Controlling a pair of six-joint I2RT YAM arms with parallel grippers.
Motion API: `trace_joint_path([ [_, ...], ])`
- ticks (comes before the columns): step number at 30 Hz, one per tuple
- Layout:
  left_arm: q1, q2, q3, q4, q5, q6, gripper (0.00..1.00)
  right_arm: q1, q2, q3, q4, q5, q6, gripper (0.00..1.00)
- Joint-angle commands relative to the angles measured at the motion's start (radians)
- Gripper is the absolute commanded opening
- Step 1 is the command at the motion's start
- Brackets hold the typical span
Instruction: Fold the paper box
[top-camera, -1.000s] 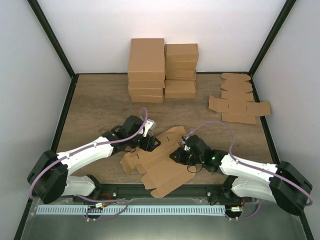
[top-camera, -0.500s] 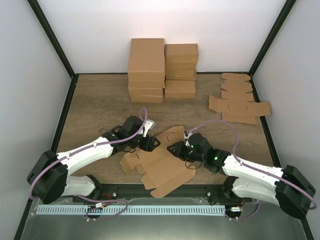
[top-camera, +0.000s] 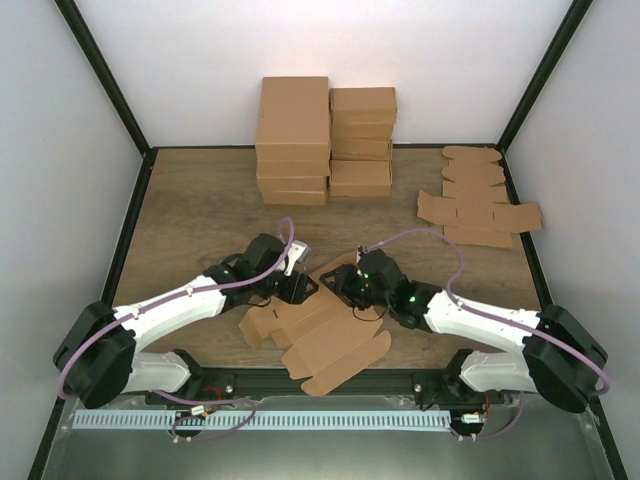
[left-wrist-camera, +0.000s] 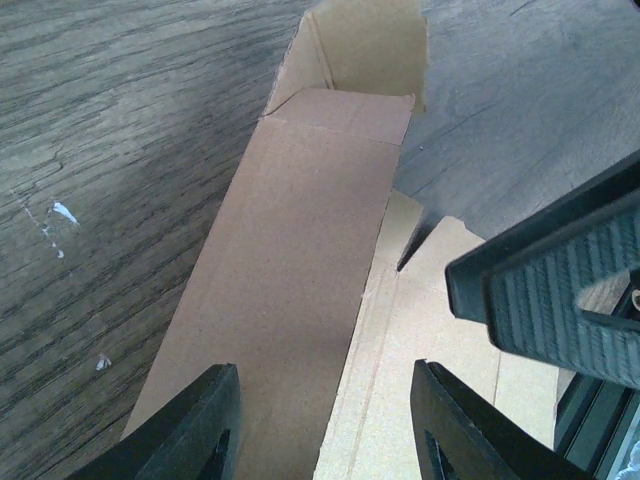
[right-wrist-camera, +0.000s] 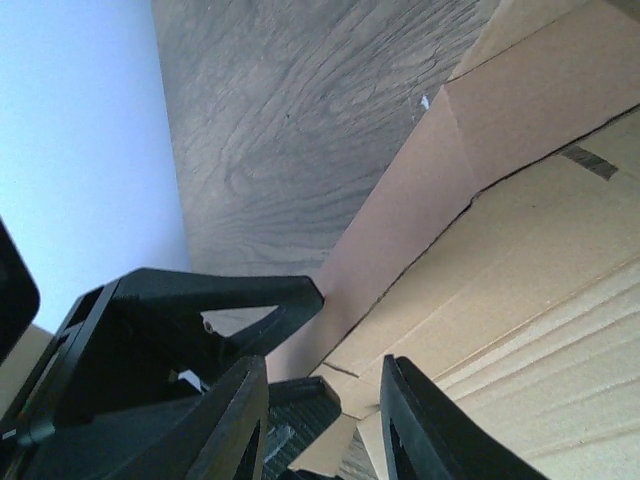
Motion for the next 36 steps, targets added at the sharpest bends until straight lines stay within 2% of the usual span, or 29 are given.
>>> trace_joint_path([
  [1, -0.006, -0.020, -0.023, 0.009, 0.011, 0.002, 0.49, -0.003, 0.036, 0.065, -0.009, 0.075, 0.081, 0.34],
  [14, -0.006, -0.011, -0.021, 0.013, 0.008, 0.010, 0.49, -0.003, 0.116, 0.087, -0.017, 0.092, 0.141, 0.34],
  [21, -0.006, -0.010, -0.020, 0.013, 0.009, 0.011, 0.49, -0.012, 0.155, 0.084, 0.036, 0.066, 0.165, 0.33],
  [36, -0.006, -0.007, -0.015, 0.009, 0.014, 0.018, 0.49, -0.034, 0.180, 0.063, 0.106, 0.035, 0.157, 0.19],
])
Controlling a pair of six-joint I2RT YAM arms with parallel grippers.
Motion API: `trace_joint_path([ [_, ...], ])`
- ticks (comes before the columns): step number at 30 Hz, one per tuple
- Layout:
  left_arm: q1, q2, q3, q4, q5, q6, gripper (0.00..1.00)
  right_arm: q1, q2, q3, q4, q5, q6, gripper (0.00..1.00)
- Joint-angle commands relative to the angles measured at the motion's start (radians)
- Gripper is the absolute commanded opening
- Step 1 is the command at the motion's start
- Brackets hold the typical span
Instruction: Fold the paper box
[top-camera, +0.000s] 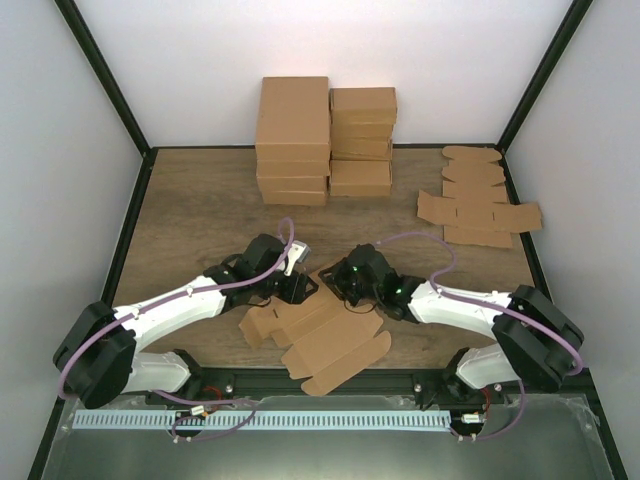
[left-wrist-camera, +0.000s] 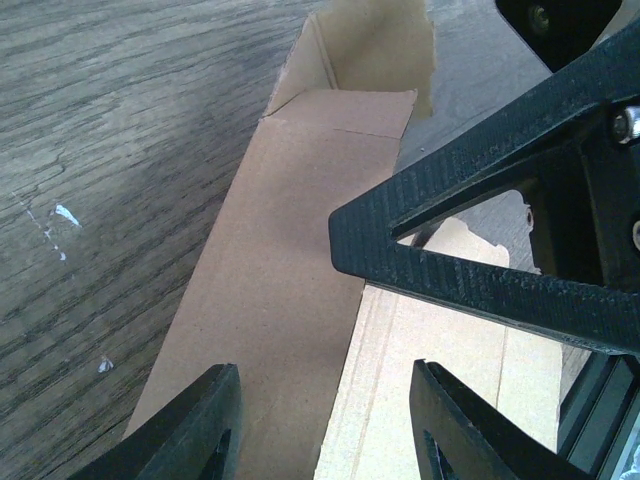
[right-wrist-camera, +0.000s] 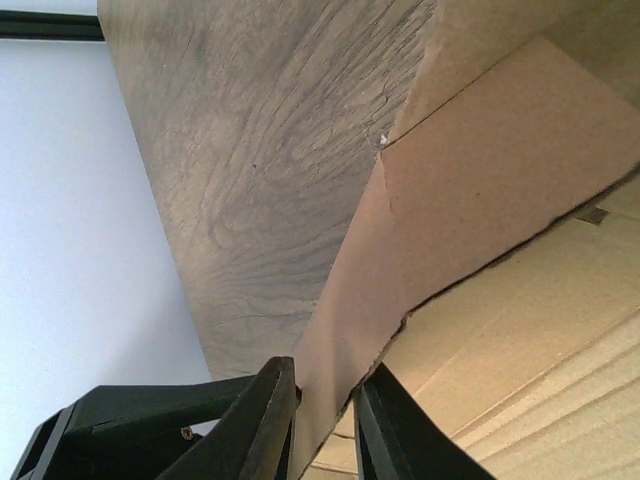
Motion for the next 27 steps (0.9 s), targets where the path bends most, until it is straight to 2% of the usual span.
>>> trace_joint_path([
  [1, -0.006, -0.008, -0.007, -0.003, 0.014, 0.017, 0.49, -0.010, 0.011, 0.006, 0.054, -0.005, -0.003, 0.18],
  [9, -0.006, -0.009, -0.005, -0.009, 0.014, 0.022, 0.49, -0.012, 0.035, 0.012, 0.077, -0.023, -0.018, 0.12],
  [16, -0.005, -0.009, -0.005, -0.009, 0.014, 0.024, 0.49, -0.013, 0.037, 0.006, 0.094, -0.038, -0.035, 0.01],
  [19, -0.006, -0.010, 0.000, -0.014, 0.011, 0.026, 0.49, -0.013, 0.027, -0.006, 0.100, -0.038, -0.038, 0.01],
  [23, -0.005, -0.021, 0.018, -0.043, 0.004, 0.031, 0.54, -0.014, 0.005, -0.043, 0.149, -0.046, -0.043, 0.01],
  [27, -0.005, -0.057, 0.055, -0.107, -0.031, 0.051, 0.63, -0.013, -0.033, -0.104, 0.227, -0.061, -0.048, 0.01],
])
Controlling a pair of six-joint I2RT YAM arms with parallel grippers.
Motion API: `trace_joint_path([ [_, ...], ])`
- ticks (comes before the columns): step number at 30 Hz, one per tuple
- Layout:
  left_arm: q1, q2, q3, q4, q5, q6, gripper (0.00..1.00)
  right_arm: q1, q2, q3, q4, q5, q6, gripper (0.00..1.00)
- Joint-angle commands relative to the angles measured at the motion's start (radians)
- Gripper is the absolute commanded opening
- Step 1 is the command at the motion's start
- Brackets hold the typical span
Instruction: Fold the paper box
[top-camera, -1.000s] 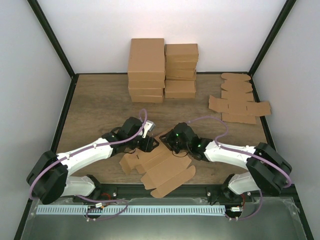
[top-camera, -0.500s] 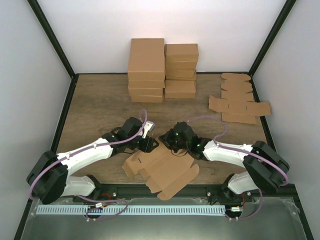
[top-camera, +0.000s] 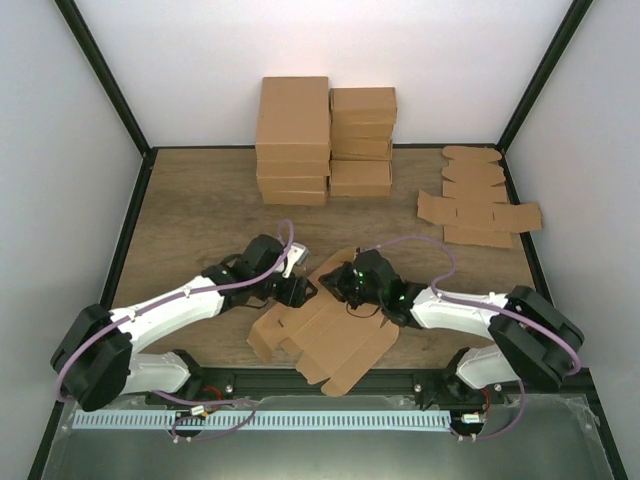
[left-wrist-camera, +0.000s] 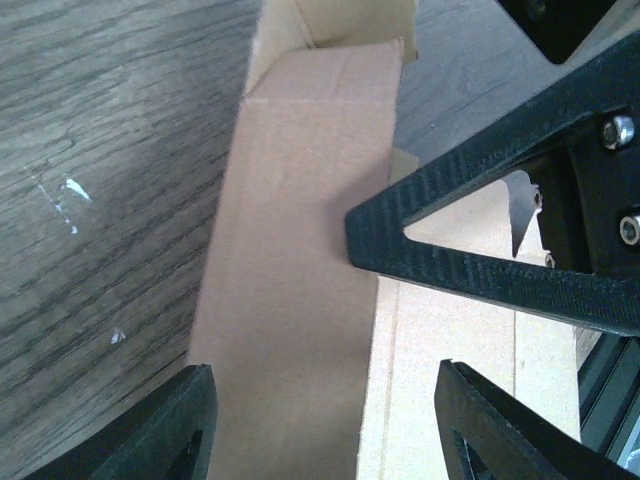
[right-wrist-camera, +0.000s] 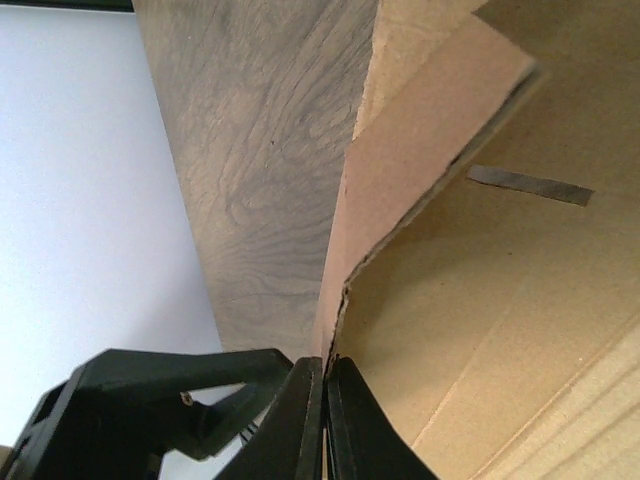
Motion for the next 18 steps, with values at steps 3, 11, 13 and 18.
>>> trace_joint_path([
  [3, -0.004, -0.088, 0.094, -0.129, -0.072, 0.040, 0.76, -0.005, -0.089, -0.087, 0.136, -0.004, -0.042, 0.01],
  [11, 0.037, -0.092, 0.176, -0.243, -0.056, 0.039, 1.00, -0.005, -0.188, -0.223, 0.314, -0.022, -0.078, 0.01],
  [13, 0.040, -0.090, 0.187, -0.250, -0.030, 0.047, 1.00, -0.005, -0.202, -0.254, 0.378, -0.027, -0.084, 0.01],
  [18, 0.074, -0.109, 0.249, -0.327, -0.077, 0.061, 1.00, -0.006, -0.190, -0.236, 0.458, -0.050, -0.161, 0.01],
])
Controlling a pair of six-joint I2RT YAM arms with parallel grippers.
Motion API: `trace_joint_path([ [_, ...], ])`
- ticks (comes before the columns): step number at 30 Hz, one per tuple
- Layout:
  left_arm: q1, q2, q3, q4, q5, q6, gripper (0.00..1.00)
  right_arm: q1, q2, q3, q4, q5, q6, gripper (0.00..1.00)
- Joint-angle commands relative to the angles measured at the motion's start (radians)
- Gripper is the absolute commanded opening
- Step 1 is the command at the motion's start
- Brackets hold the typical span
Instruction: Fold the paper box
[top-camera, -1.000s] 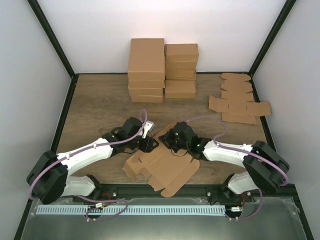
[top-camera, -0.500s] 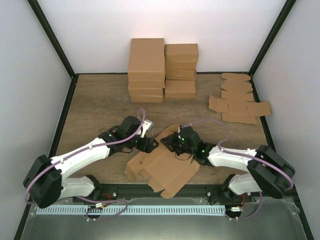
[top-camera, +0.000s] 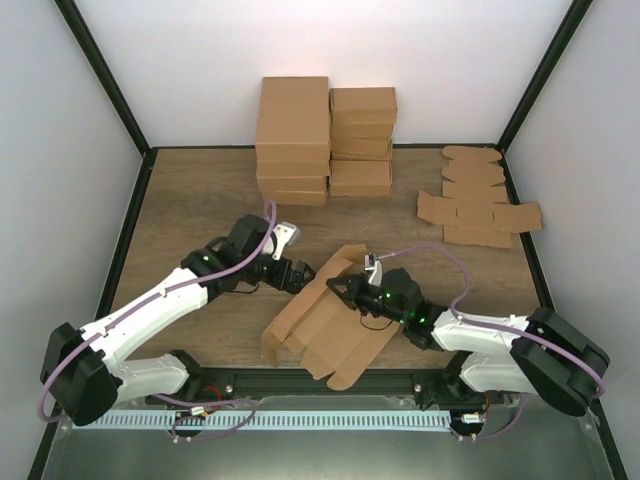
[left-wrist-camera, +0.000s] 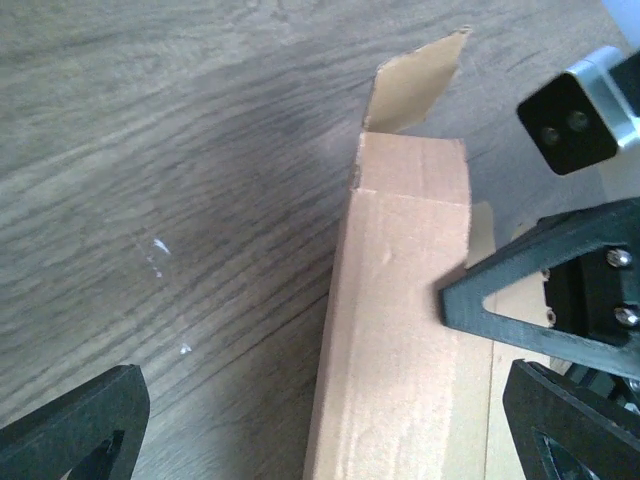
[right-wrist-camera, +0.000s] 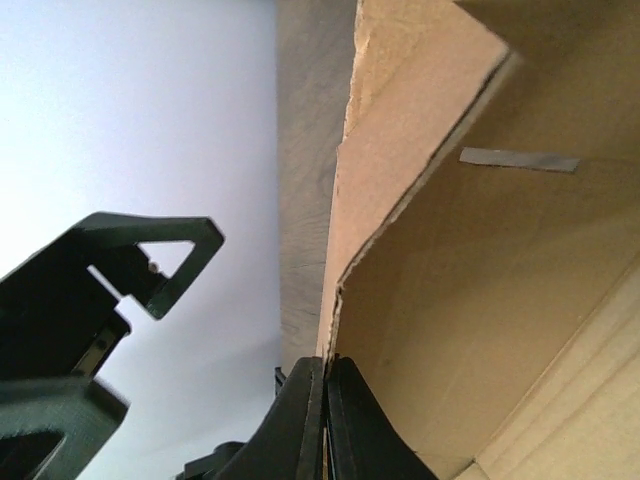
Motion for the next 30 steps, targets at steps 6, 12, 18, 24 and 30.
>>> trace_joint_path([
  [6, 0.151, -0.063, 0.105, -0.164, -0.018, 0.042, 1.00, -0.006, 0.125, 0.107, 0.264, -0.085, -0.089, 0.01],
  [12, 0.168, -0.099, 0.126, -0.208, -0.024, 0.077, 1.00, -0.005, 0.256, 0.162, 0.394, -0.137, -0.084, 0.01],
  [18, 0.168, -0.087, 0.085, -0.176, 0.003, 0.086, 1.00, -0.005, 0.340, 0.134, 0.506, -0.159, -0.087, 0.01],
  [24, 0.168, -0.062, 0.025, -0.101, 0.085, 0.072, 1.00, -0.005, 0.379, 0.104, 0.550, -0.153, -0.112, 0.01],
  [30, 0.166, -0.022, -0.060, -0.011, 0.075, 0.016, 1.00, -0.007, 0.413, 0.095, 0.569, -0.157, -0.131, 0.01],
])
